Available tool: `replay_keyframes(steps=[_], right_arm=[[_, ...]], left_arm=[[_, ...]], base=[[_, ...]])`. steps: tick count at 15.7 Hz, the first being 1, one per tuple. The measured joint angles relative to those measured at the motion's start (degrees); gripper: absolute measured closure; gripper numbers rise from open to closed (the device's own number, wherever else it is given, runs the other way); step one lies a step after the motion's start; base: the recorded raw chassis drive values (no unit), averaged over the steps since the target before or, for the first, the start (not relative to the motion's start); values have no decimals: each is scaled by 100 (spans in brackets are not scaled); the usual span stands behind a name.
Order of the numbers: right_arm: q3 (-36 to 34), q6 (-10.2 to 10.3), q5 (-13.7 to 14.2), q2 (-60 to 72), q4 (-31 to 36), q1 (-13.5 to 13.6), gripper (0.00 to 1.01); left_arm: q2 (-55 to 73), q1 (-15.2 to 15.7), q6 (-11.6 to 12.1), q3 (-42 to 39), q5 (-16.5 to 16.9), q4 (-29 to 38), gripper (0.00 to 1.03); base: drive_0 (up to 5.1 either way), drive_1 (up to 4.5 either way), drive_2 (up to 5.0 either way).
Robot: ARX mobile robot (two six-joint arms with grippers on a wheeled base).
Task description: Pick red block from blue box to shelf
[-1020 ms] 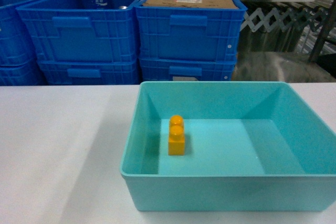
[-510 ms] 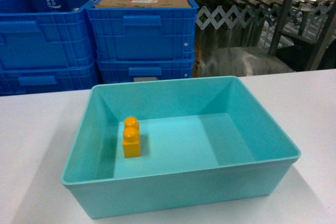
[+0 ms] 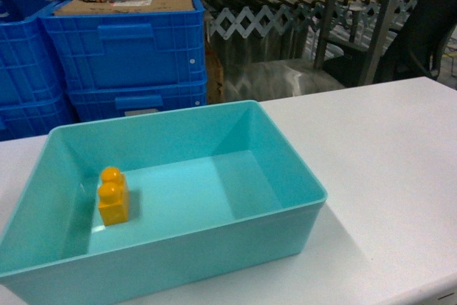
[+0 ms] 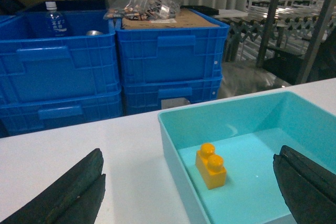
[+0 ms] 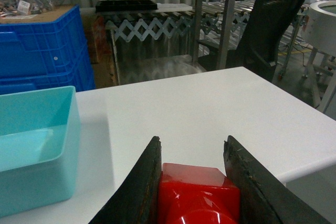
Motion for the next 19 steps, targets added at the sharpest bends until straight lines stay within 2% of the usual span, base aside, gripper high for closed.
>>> replay_keyframes(steps=[19], right_arm=[[0, 0, 0, 0, 0, 0, 72]], left_arm=[[0, 0, 0, 0, 0, 0, 5]], base=[[-151, -151, -151]])
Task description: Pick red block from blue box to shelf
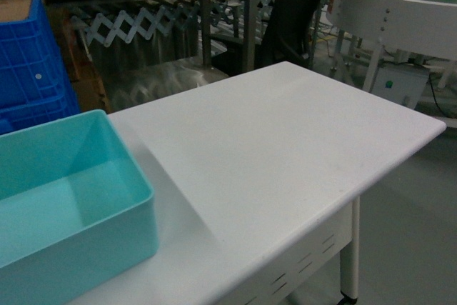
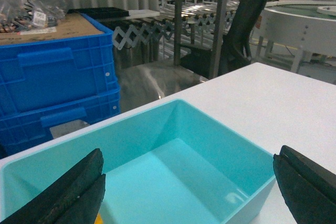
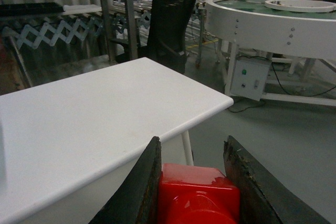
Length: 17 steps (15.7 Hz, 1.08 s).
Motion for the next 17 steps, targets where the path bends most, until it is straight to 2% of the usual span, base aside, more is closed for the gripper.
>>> replay_keyframes(steps=[17], right_arm=[[0, 0, 0, 0, 0, -2, 72]], left_arm=[[0, 0, 0, 0, 0, 0, 5]], base=[[-156, -156, -156]])
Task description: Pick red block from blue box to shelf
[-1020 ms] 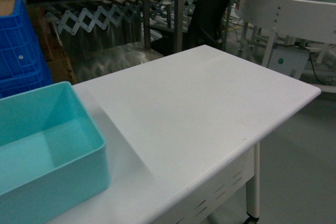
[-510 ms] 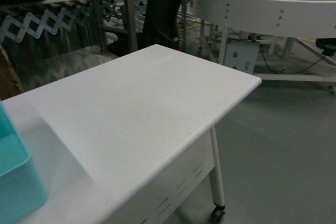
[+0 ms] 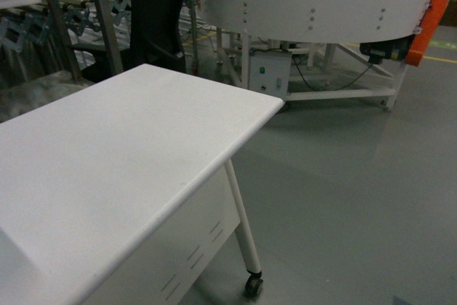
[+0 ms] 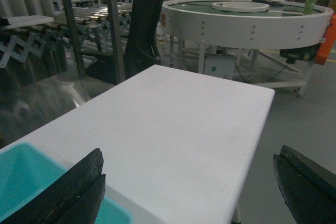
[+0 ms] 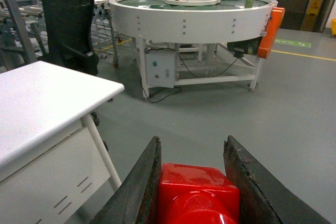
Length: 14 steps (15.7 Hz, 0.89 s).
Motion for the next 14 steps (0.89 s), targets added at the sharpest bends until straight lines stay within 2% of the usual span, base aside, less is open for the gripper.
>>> replay_keyframes(steps=[14], right_arm=[[0, 0, 0, 0, 0, 0, 72]], left_arm=[[0, 0, 0, 0, 2, 0, 5]], base=[[-155, -155, -155]])
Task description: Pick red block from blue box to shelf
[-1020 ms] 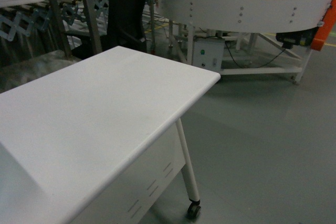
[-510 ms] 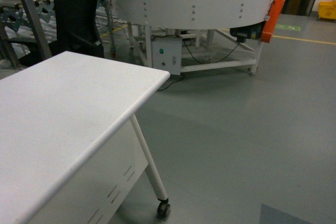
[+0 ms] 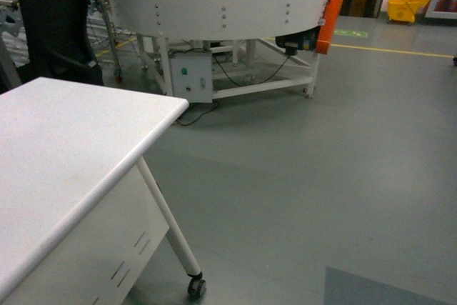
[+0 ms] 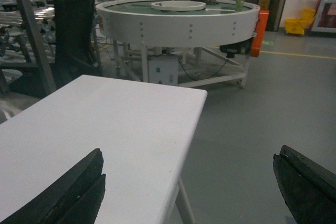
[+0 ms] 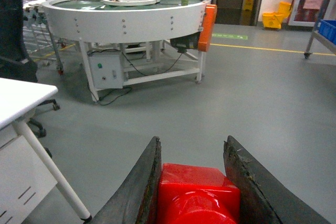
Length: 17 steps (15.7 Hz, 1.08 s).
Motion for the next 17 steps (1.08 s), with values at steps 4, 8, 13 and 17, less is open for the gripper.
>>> replay_keyframes(steps=[4, 8, 13, 17], right_arm=[[0, 0, 0, 0, 0, 2, 72], [0, 0, 0, 0, 0, 0, 72], [0, 0, 0, 0, 0, 0, 72], [0, 0, 0, 0, 2, 0, 72]], left_arm=[[0, 0, 0, 0, -2, 0, 5], [0, 0, 0, 0, 0, 0, 5], [0, 0, 0, 0, 0, -2, 5], [0, -4, 0, 0, 0, 0, 5]], base=[[-159, -159, -159], [-159, -159, -159], [-159, -159, -159], [-159, -159, -159]])
